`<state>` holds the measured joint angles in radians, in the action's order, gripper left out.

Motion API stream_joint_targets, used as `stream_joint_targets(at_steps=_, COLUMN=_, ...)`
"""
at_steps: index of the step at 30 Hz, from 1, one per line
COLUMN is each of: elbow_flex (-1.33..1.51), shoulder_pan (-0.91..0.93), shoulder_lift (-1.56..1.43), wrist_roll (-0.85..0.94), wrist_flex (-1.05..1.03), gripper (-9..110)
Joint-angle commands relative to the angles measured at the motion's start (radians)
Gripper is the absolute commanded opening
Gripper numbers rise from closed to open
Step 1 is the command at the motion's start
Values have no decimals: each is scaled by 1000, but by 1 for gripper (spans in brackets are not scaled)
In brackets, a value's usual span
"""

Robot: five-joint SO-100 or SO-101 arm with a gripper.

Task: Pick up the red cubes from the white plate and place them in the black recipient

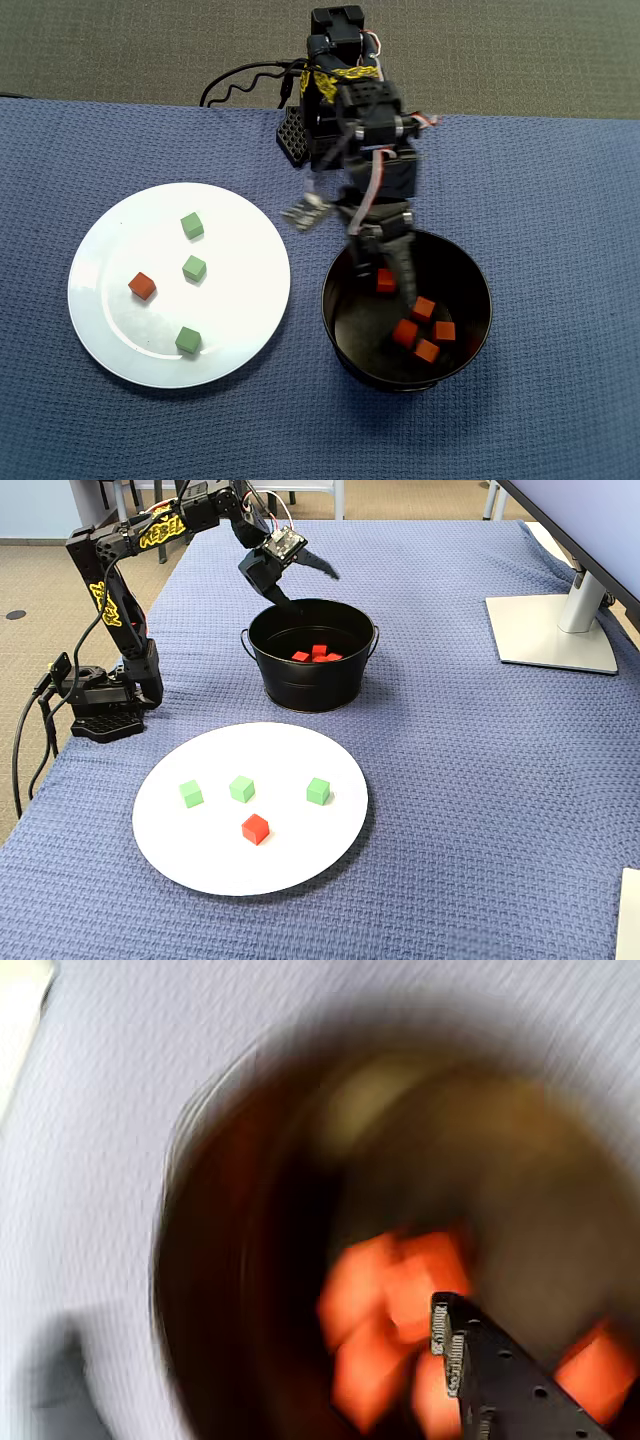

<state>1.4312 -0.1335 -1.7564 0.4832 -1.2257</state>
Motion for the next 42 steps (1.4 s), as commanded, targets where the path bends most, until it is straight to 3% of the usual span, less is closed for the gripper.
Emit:
stream_joint_targets(at_steps=1, elbow_flex=-172, shoulder_pan=244, shoulder_lift=40, wrist_roll=55, wrist_flex=-77, gripper=43)
stream_joint_targets(at_steps=7, elbow_flex=-278, shoulder_pan=614, shoulder_lift=199, wrist_roll=91, wrist_flex=-110, gripper=35)
stream_joint_targets(at_steps=12, elbow_flex=-339, shoulder_pan=795, shoulder_lift=373, wrist_roll=35, wrist_flex=-74, gripper=21)
stream_joint_targets(at_steps=17, elbow_flex=-319, shoulder_pan=825, shoulder_lift=500, wrist_roll=153, wrist_flex=-89, gripper=19)
stream_joint_targets(at_steps=21, elbow_flex=-411, shoulder_pan=871, shoulder_lift=598, wrist_roll=52, wrist_flex=-83, gripper=14)
stream_joint_targets(at_steps=29, elbow_flex=-459, shoulder_pan=888, shoulder_lift=686, wrist_roll=-140, wrist_flex=-75, gripper=21)
stream_joint_targets(at_steps=42, elbow_flex=-629, shoulder_pan=954, shoulder_lift=850, wrist_roll=-147, wrist_flex=-109, gripper=26)
